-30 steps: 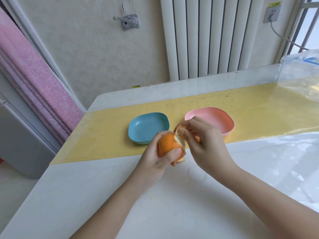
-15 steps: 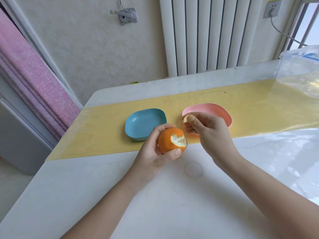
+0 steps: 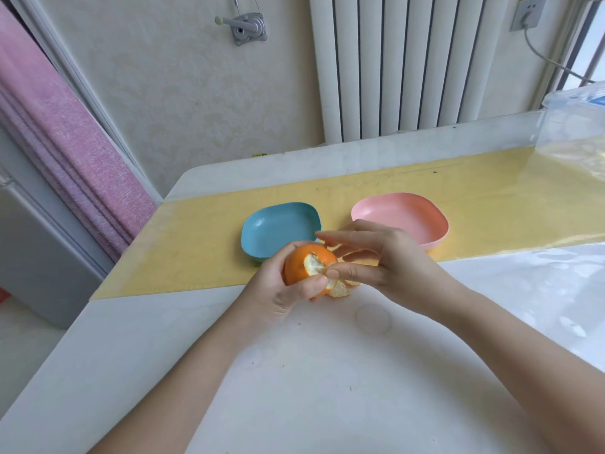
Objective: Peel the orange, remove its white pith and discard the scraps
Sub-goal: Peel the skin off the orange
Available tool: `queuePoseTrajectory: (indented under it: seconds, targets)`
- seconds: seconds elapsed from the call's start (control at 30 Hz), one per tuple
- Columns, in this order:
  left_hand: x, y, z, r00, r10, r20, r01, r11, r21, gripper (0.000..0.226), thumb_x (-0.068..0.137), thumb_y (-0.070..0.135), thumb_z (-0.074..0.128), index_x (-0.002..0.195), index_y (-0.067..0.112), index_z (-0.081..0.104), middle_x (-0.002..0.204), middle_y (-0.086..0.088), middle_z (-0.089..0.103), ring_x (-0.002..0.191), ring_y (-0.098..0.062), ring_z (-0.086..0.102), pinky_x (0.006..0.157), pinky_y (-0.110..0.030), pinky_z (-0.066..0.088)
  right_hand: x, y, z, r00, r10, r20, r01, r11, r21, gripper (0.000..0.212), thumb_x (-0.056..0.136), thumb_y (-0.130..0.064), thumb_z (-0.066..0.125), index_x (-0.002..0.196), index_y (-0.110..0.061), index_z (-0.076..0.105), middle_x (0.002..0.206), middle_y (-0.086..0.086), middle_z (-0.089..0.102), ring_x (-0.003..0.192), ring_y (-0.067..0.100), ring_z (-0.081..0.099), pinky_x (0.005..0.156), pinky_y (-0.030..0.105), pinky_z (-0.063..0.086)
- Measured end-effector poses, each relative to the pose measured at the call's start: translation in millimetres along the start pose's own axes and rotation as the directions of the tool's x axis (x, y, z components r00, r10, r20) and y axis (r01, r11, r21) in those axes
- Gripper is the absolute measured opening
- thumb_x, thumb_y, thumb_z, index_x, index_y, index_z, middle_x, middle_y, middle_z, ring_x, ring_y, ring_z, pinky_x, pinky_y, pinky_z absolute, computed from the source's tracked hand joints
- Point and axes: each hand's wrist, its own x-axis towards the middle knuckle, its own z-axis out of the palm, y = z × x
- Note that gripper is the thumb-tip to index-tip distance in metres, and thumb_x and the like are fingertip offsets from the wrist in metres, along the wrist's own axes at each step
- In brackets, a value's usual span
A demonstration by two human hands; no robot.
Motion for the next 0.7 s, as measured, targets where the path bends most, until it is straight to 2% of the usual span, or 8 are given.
queuePoseTrajectory:
  seconds: [0.1, 0.23, 0.4, 0.57, 0.7]
  targets:
    - [1.8, -2.5, 1.4, 1.0, -0.009, 0.017, 0.008, 0.999, 0.05, 0.06, 0.055, 0.033, 0.074, 0.107, 0.01, 0.054, 0.077, 0.012, 0.064, 0.067, -0.006, 0.057, 0.054, -0.021, 0.046, 0.0, 3.4, -5.1, 0.992, -0.128, 0.008, 0.128, 0.983, -0.134, 0.044, 0.082, -0.045, 0.062, 0.115, -0.016, 0.069, 0.09, -0.008, 0.063, 0.078, 0.004, 0.06, 0.069, 0.013, 0.046]
    - [2.0, -5.6, 1.1, 1.0, -0.02, 0.007, 0.019, 0.993, 0.118, 0.057, 0.053, 0.035, 0.075, 0.102, 0.013, 0.055, 0.074, 0.012, 0.064, 0.062, -0.005, 0.057, 0.049, -0.022, 0.045, -1.0, -0.3, -5.5, 0.967, -0.25, 0.046, 0.253, 0.926, -0.28, 0.036, 0.088, -0.042, 0.058, 0.107, -0.014, 0.073, 0.079, 0.001, 0.065, 0.065, 0.008, 0.059, 0.061, 0.019, 0.048]
    - [-1.2, -6.3, 2.9, 0.999, -0.034, -0.036, 0.04, 0.984, 0.173, 0.061, 0.049, 0.04, 0.076, 0.102, 0.017, 0.056, 0.075, 0.008, 0.06, 0.058, -0.004, 0.057, 0.046, -0.021, 0.044, -1.9, -3.3, 1.0, 0.95, -0.299, 0.089, 0.309, 0.858, -0.411, 0.035, 0.09, -0.034, 0.047, 0.09, -0.01, 0.073, 0.065, 0.005, 0.055, 0.05, 0.022, 0.053, 0.048, 0.034, 0.045]
    - [-0.3, -7.1, 4.3, 0.999, -0.033, -0.03, 0.038, 0.984, 0.174, 0.063, 0.049, 0.04, 0.076, 0.103, 0.014, 0.055, 0.077, 0.004, 0.061, 0.057, -0.004, 0.056, 0.047, -0.02, 0.044, -2.1, -1.7, 5.1, 0.94, -0.307, 0.147, 0.336, 0.773, -0.538, 0.025, 0.08, -0.03, 0.06, 0.079, -0.006, 0.07, 0.061, 0.005, 0.051, 0.043, 0.023, 0.047, 0.039, 0.03, 0.043]
    - [-1.6, -7.9, 6.1, 0.999, -0.026, -0.03, 0.031, 0.985, 0.168, 0.065, 0.049, 0.04, 0.076, 0.105, 0.014, 0.054, 0.08, 0.001, 0.06, 0.058, -0.005, 0.056, 0.048, -0.02, 0.044, -2.1, -0.8, 7.4, 0.934, -0.335, 0.124, 0.346, 0.766, -0.542, 0.037, 0.083, -0.036, 0.049, 0.078, -0.006, 0.07, 0.062, 0.005, 0.053, 0.044, 0.024, 0.049, 0.04, 0.03, 0.044]
